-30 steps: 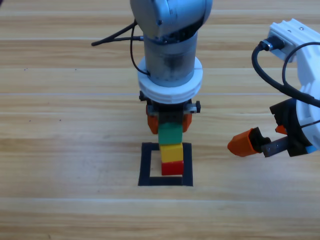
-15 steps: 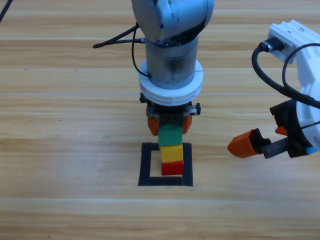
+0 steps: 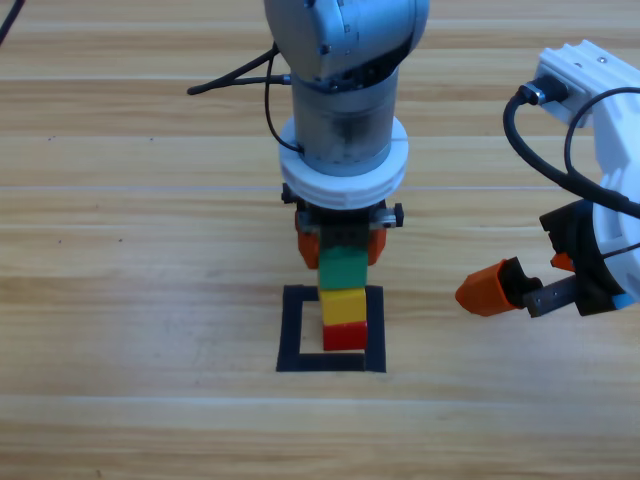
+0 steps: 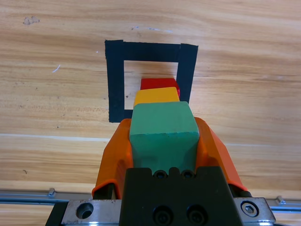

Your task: Stack the blocks in the rectangular block: red at the bottom, yellow in the middle, green on top

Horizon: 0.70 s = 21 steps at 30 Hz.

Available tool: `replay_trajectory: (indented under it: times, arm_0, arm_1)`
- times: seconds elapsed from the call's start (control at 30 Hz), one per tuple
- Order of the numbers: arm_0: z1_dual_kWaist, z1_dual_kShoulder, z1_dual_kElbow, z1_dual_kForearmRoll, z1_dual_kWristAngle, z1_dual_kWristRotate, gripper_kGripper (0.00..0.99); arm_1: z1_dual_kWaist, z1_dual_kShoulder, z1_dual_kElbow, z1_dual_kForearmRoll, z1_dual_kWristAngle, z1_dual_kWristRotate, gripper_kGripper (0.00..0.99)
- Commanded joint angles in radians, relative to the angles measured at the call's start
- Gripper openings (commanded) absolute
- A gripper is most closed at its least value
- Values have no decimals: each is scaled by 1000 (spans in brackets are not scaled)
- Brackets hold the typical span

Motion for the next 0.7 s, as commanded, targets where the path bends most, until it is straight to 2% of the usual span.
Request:
replay_trajectory:
  times: [0.03,0.7]
  arm_0:
    - [-31,60,-14,8,-11,-11,43]
    - [-31,48,-3,9,-13,-13,44]
  arm_1:
    - [-25,-14,30,-16,4,-11,990]
    - [-25,-8,30,-18,18,-11,990]
